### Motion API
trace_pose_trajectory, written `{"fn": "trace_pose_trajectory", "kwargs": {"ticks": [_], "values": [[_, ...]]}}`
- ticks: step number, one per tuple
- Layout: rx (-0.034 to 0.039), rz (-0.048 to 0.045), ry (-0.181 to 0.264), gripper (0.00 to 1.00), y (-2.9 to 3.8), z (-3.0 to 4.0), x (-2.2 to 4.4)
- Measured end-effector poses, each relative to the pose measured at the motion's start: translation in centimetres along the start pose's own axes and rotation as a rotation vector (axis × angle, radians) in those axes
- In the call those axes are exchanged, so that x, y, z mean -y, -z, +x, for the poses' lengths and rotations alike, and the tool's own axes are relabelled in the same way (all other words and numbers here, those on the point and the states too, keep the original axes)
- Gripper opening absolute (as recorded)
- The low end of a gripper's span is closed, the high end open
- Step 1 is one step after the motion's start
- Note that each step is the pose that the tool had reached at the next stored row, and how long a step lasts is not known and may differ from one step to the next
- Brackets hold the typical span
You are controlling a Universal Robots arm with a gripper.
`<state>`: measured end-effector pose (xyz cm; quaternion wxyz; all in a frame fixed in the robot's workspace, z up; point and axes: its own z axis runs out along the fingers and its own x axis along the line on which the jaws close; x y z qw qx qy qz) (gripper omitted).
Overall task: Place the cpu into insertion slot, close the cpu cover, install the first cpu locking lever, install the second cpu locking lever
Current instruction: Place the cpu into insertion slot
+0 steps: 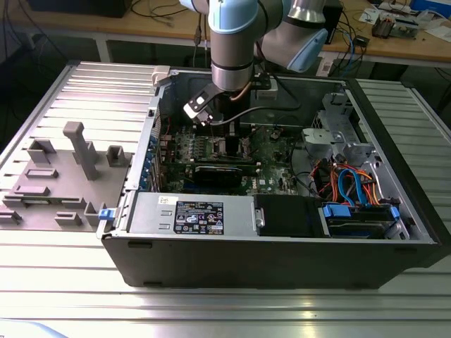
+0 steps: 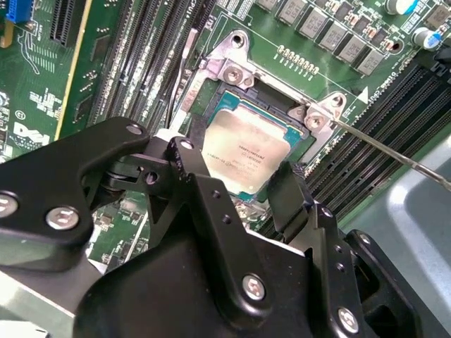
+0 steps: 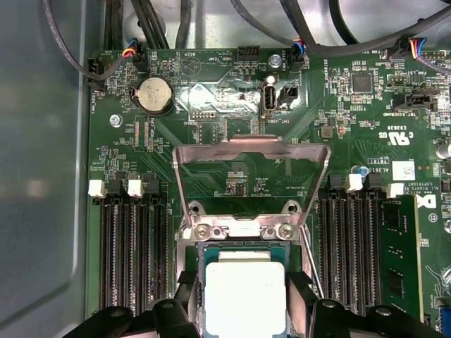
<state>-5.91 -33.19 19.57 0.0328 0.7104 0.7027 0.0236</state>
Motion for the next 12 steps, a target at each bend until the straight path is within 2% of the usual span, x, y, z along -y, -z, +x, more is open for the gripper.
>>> {"fn": "trace_pose_trajectory", "kwargs": {"ticks": [5,10,12], "values": [[-0.0005,-0.0003,-0.001,0.62,0.03,0.02,-0.01],[0.0002,-0.0002,-0.001,0.62,0.44,0.0,-0.04],[0.0002,-0.0002,-0.001,0.62,0.8,0.0,-0.06]]}}
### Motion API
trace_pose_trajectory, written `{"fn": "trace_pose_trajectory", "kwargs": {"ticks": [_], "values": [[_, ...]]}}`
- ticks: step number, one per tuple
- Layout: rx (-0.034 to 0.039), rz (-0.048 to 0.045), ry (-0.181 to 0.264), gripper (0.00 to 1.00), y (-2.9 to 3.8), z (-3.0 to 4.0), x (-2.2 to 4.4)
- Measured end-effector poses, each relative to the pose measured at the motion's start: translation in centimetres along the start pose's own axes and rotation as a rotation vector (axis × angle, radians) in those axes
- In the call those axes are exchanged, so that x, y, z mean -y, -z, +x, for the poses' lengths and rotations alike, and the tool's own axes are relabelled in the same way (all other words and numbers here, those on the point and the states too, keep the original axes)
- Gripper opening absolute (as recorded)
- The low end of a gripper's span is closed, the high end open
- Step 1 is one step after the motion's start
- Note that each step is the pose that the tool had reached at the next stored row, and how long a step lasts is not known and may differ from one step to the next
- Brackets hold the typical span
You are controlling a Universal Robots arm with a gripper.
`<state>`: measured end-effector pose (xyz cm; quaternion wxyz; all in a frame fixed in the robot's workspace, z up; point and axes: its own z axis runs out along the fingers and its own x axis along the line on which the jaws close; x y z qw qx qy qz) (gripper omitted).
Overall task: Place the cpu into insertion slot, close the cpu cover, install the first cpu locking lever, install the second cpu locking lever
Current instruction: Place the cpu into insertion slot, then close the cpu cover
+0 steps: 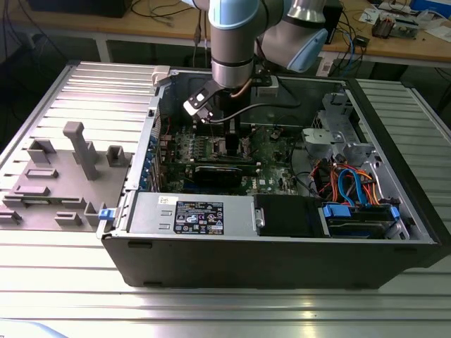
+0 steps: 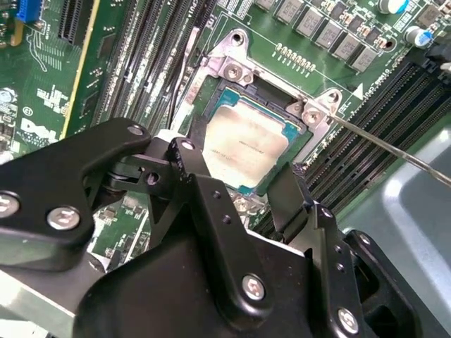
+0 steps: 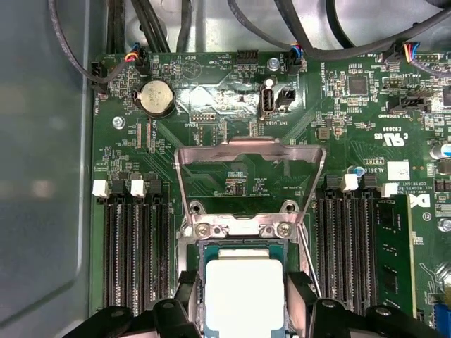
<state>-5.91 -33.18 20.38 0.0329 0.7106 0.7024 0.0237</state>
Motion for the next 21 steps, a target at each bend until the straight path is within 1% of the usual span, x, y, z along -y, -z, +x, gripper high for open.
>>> {"fn": "trace_pose_trajectory", "kwargs": {"ticks": [3,4,5,6,7,8,9,10,12,13,14,15,16,21], "values": [[0.0,0.0004,0.0,0.6,0.54,0.0,-0.04],[0.0001,0.0019,0.0,0.53,0.84,-0.01,-0.08],[0.0001,0.0043,0.0,0.47,1.01,-0.01,-0.11],[0.0,0.0087,0.0,0.41,1.18,-0.01,-0.2],[-0.0001,0.0158,0.0,0.41,1.26,-0.01,-0.38],[0.0004,0.0249,0.0,0.29,1.34,-0.01,-0.66],[0.0006,0.0555,0.001,0.11,1.66,-0.01,-1.26],[0.0006,0.0589,0.001,0.11,1.83,-0.01,-1.28],[0.0005,0.0604,0.004,0.11,1.9,-0.01,-1.28],[0.0008,0.0604,0.013,0.11,1.91,-0.01,-1.28],[0.0004,0.0602,0.025,0.11,1.9,-0.01,-1.28],[-0.001,0.0598,0.05,0.11,1.9,-0.01,-1.29],[-0.0015,0.0597,0.064,0.11,1.91,-0.01,-1.28],[-0.0017,0.0596,0.067,0.11,1.91,-0.01,-1.28]]}}
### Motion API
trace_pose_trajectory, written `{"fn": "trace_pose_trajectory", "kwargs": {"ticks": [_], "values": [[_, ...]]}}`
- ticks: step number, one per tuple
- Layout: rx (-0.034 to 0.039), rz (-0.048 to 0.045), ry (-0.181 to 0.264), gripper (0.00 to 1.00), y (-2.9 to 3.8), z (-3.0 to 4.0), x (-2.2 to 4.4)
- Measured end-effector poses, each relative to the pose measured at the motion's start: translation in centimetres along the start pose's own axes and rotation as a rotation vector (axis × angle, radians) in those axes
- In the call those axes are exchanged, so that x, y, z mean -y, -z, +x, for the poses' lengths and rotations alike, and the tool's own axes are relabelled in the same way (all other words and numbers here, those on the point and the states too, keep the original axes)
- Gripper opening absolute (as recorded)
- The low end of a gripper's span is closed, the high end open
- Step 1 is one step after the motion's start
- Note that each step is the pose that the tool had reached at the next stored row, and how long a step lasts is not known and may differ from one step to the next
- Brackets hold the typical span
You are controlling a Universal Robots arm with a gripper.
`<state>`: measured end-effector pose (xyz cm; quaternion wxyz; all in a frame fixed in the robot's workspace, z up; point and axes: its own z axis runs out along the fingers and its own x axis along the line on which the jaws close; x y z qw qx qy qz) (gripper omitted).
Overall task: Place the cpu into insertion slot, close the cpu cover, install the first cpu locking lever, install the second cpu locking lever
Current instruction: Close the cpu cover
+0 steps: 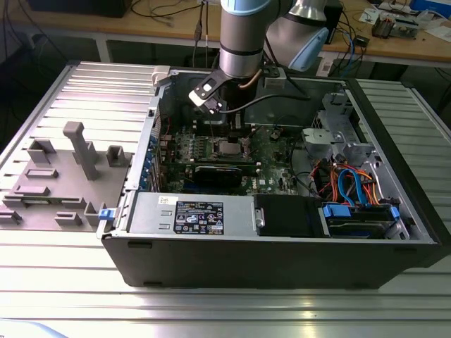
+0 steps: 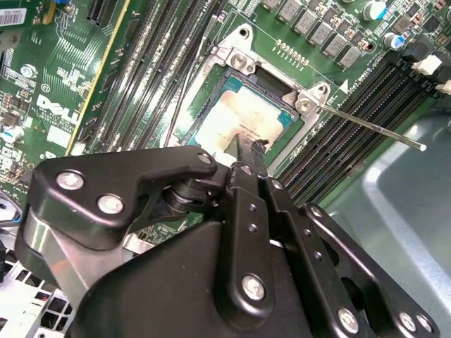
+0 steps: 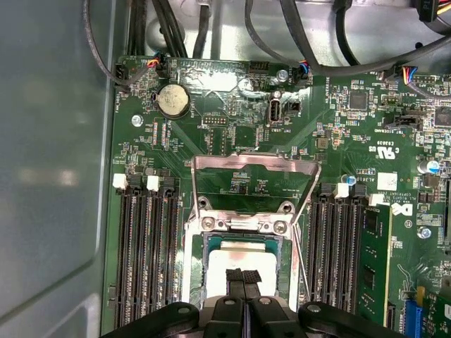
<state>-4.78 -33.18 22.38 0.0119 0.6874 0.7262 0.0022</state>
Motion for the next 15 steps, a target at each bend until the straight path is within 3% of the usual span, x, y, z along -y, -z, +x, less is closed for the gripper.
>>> {"fn": "trace_pose_trajectory", "kwargs": {"ticks": [15], "values": [[0.0004,0.0,0.0,0.11,0.25,0.0,-0.01]]}}
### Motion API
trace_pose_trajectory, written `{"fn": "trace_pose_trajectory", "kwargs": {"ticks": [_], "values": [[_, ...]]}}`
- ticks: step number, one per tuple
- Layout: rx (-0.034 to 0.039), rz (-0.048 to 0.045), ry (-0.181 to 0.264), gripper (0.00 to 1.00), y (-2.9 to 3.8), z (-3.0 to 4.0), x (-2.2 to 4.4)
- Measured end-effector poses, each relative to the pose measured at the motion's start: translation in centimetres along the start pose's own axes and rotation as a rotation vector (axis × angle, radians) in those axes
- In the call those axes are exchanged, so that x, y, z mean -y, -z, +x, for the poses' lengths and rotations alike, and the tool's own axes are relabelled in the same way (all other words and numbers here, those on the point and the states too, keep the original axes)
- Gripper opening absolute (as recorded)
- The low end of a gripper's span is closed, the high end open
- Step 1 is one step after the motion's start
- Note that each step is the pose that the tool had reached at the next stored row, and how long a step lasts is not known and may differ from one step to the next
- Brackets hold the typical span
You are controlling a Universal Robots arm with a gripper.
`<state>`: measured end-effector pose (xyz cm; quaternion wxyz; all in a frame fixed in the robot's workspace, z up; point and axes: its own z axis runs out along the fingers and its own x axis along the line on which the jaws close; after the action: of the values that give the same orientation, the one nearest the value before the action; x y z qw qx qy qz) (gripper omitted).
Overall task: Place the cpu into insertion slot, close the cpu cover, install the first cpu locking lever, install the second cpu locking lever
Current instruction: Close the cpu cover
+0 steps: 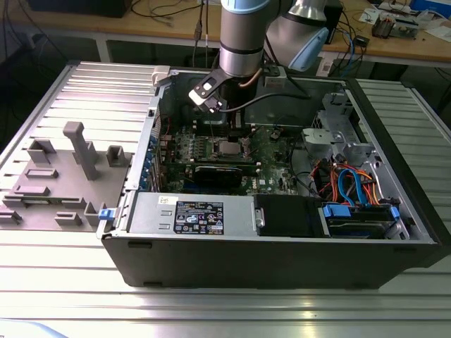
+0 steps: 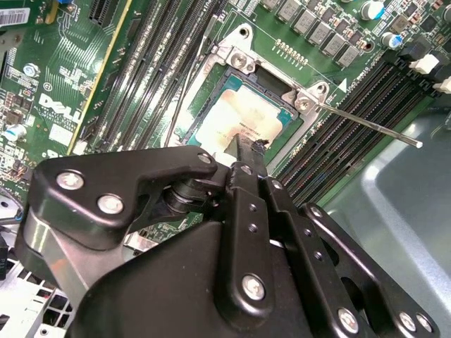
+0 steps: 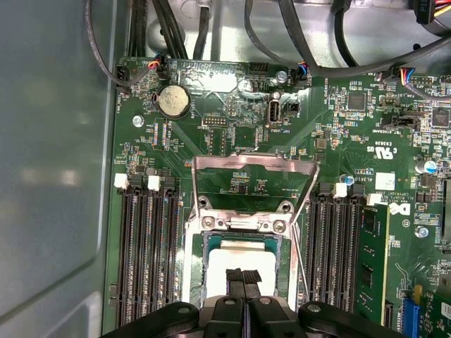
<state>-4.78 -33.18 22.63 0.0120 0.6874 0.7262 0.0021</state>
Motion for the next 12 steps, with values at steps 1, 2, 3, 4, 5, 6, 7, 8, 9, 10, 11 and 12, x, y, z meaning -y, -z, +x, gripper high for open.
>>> {"fn": "trace_pose_trajectory", "kwargs": {"ticks": [1,2,3,4,5,6,7,8,9,10,11,12], "values": [[0.0001,0.0001,0.0,0.11,0.03,0.0,0.0],[0.0002,0.0001,0.0,0.11,0.06,0.0,0.0],[0.0001,0.0001,0.0,0.11,0.13,-0.01,0.0],[0.0001,0.0001,0.0,0.11,0.19,0.0,0.0],[0.0001,0.0,0.0,0.11,0.26,-0.01,0.0],[-0.0001,0.0,0.0,0.11,0.45,-0.01,-0.01],[0.0,0.0,0.0,0.11,0.57,-0.01,-0.01],[0.0,0.0,0.0,0.11,0.66,-0.01,-0.01],[0.0,0.0,0.0,0.11,0.76,-0.01,-0.01],[0.0002,0.0,0.0,0.11,0.87,-0.01,-0.02],[0.0005,0.0,-0.001,0.11,0.98,-0.01,-0.02],[0.0013,0.0,-0.003,0.11,1.03,-0.01,-0.02]]}}
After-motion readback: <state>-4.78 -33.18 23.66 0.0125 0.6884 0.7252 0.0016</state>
